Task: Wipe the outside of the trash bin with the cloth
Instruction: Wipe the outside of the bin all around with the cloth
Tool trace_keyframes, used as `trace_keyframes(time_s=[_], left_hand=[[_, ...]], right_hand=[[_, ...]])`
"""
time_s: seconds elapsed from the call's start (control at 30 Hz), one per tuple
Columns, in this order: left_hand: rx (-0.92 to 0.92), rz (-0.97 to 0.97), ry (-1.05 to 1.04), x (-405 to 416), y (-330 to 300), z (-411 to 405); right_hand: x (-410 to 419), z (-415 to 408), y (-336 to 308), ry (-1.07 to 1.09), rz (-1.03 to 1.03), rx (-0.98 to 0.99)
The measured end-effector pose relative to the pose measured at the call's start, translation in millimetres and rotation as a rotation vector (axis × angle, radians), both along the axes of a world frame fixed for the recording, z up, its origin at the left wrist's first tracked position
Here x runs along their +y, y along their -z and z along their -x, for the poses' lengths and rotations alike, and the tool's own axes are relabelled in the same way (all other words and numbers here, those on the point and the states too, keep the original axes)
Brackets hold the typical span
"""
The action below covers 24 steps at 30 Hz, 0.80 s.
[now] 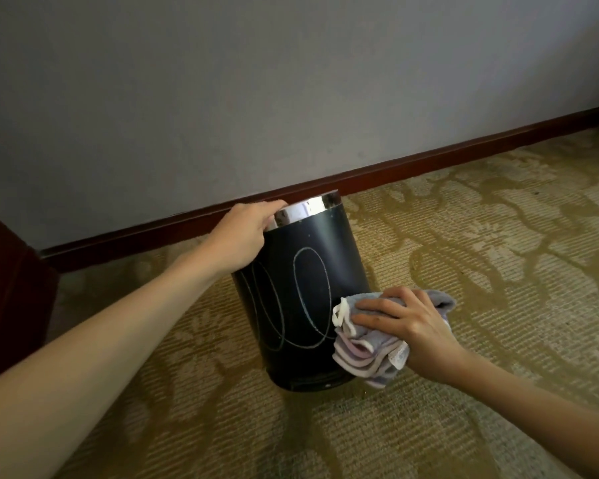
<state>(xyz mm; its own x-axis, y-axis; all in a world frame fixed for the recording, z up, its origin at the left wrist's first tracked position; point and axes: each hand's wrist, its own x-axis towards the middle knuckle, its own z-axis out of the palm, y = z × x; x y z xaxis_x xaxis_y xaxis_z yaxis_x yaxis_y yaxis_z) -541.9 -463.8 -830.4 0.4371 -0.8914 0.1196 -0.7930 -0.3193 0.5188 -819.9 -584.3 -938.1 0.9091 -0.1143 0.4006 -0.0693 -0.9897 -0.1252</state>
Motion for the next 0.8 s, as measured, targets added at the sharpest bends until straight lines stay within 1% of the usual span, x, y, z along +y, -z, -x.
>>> trace_keyframes(time_s=[0.13,0.23,0.3,0.37,0.43,0.5,0.6,0.67,0.73,0.8], left_hand=[[0.129,0.034,0.113,-6.5,7.1,3.0],[0.091,0.069,0.190,-14.9,7.4,10.1],[0.082,0.108,0.209,-18.7,5.6,10.8],[0.100,0.175,0.154,-16.0,6.5,8.5],[0.103,0.241,0.026,-7.3,12.9,6.2],[0.101,0.263,-0.057,2.0,21.6,3.6],[0.119,0.269,-0.099,7.1,27.5,-4.3],[0.110,0.255,-0.087,5.9,27.4,-7.6],[0.104,0.230,-0.077,2.7,26.0,-8.7],[0.099,0.213,-0.074,-1.2,23.7,-9.4]], right_hand=[[-7.5,-18.2,-27.0,0.074,-0.079,-0.025],[-12.1,-46.1,-53.9,0.154,-0.076,-0.115],[-12.9,-58.5,-63.5,0.195,-0.060,-0.138],[-11.5,-58.3,-62.0,0.181,-0.044,-0.099],[-7.6,-45.1,-48.6,0.124,-0.027,-0.045],[0.8,-23.9,-27.1,0.064,-0.010,0.029],[11.7,0.2,-2.4,0.012,-0.013,0.118],[10.3,-1.5,-3.4,0.018,-0.004,0.124],[3.6,-18.4,-18.0,0.042,0.008,0.098],[-7.4,-46.9,-41.4,0.094,-0.018,0.020]])
